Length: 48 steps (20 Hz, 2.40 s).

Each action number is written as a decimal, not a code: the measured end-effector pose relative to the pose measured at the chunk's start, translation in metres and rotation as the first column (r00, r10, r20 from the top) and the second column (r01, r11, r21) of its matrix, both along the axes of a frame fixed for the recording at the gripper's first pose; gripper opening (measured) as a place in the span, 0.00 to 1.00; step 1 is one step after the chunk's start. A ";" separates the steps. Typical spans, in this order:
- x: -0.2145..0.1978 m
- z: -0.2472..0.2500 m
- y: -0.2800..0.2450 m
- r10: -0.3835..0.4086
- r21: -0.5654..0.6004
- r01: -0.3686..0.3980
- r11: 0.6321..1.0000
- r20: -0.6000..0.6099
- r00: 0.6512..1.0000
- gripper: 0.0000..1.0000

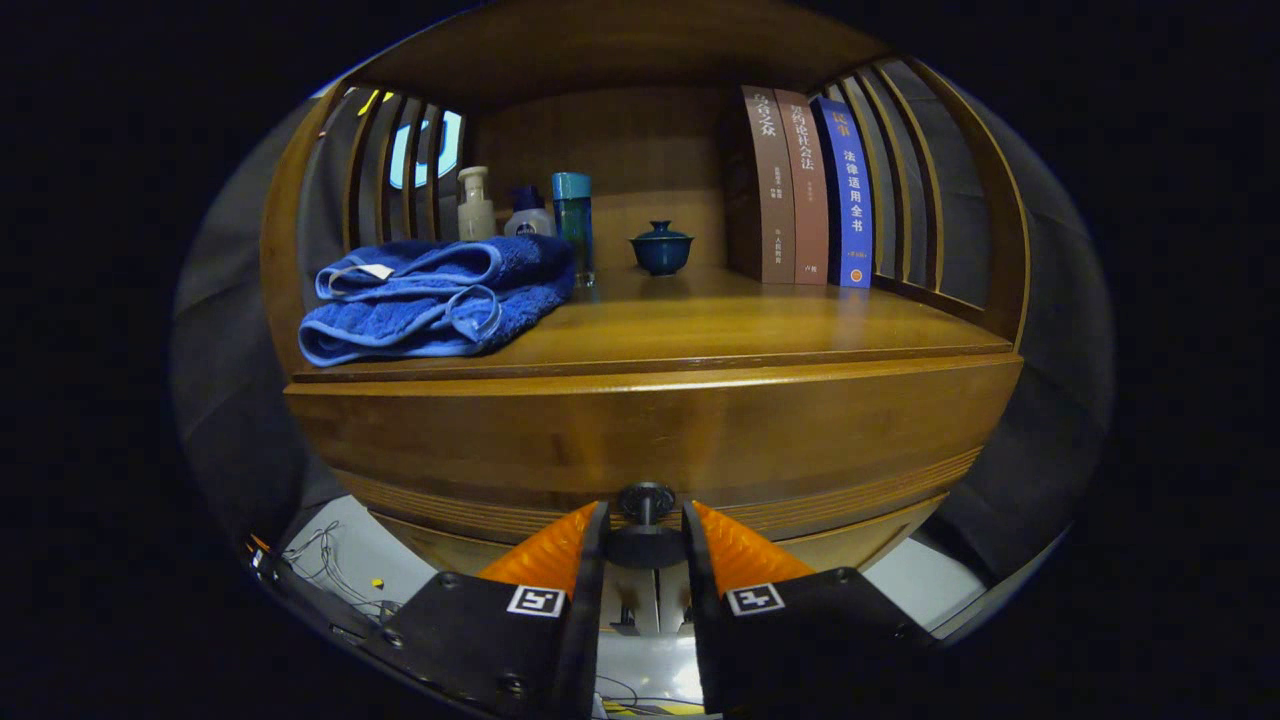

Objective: Pull open the drawer, take out the items inside it, and place them on the countertop above the cabinet.

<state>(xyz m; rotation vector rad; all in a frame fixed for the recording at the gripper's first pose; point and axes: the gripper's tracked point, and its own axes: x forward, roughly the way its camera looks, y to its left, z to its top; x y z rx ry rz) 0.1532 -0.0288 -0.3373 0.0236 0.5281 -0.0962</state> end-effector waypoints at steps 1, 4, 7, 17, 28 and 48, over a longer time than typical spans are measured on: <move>0.001 0.000 0.000 0.000 0.003 0.000 1.000 -0.004 1.000 0.44; 0.000 0.002 0.000 -0.002 0.003 0.002 1.000 -0.010 1.000 0.44; -0.005 0.006 0.000 -0.005 -0.002 0.004 1.000 -0.017 1.000 0.44; -0.038 0.013 0.000 -0.006 -0.015 0.005 1.000 -0.022 1.000 0.33; -0.035 -0.003 0.001 -0.004 -0.013 0.003 1.000 -0.048 0.999 0.46; -0.141 0.014 0.010 0.007 -0.013 -0.008 1.000 -0.103 0.995 0.24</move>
